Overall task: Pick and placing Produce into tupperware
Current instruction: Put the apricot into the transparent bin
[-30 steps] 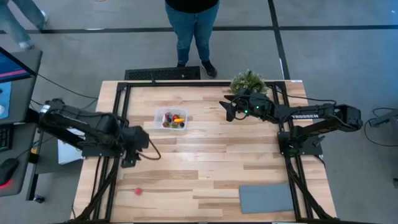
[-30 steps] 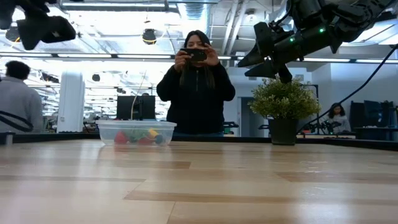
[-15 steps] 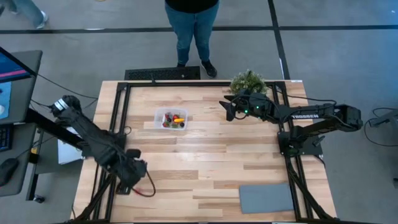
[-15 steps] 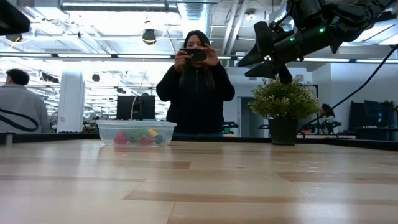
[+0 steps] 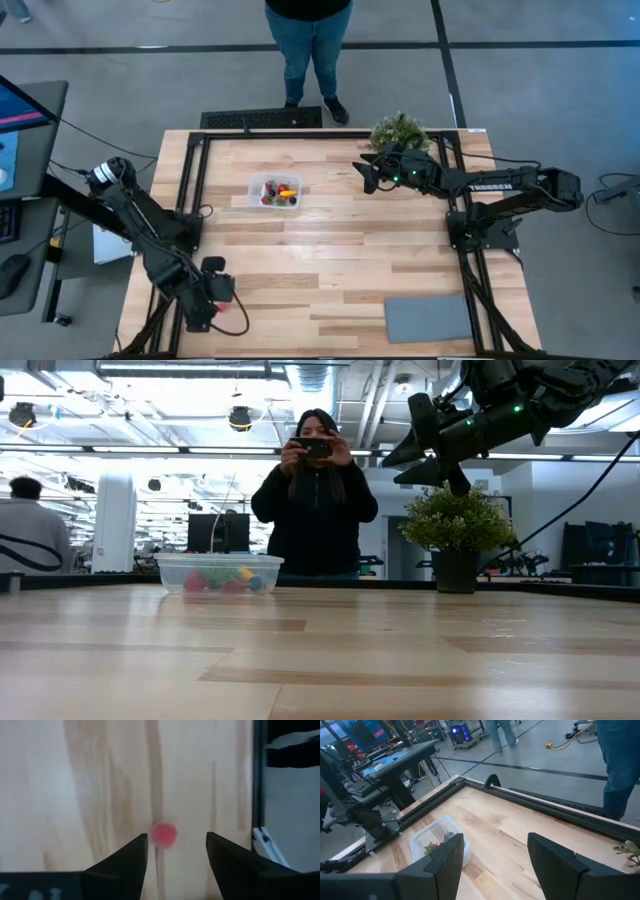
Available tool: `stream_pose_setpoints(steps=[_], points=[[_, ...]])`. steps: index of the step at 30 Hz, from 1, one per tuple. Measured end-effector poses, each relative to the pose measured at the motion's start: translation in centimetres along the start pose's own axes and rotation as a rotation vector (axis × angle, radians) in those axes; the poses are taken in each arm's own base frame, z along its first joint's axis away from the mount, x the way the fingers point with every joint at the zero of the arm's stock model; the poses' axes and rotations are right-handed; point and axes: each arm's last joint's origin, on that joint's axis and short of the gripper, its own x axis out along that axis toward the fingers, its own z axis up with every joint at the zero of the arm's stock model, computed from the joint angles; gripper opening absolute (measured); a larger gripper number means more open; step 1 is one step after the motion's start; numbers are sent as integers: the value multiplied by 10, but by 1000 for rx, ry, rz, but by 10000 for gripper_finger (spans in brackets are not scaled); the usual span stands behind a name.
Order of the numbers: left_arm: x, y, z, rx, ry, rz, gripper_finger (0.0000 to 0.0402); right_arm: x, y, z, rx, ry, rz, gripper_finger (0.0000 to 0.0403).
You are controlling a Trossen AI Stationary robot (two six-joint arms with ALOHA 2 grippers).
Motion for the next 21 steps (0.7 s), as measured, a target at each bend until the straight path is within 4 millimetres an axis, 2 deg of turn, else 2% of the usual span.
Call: stream_pose_setpoints(steps=[6,12,21], points=[[0,-7,1,40,-42,-46,237,0,0,0,0,0,0,244],[0,-5,1,-48,-40,-27,288,0,0,0,-1,1,0,244],[0,-4,1,-75,-39,-28,297,0,0,0,-2,1,0,244]])
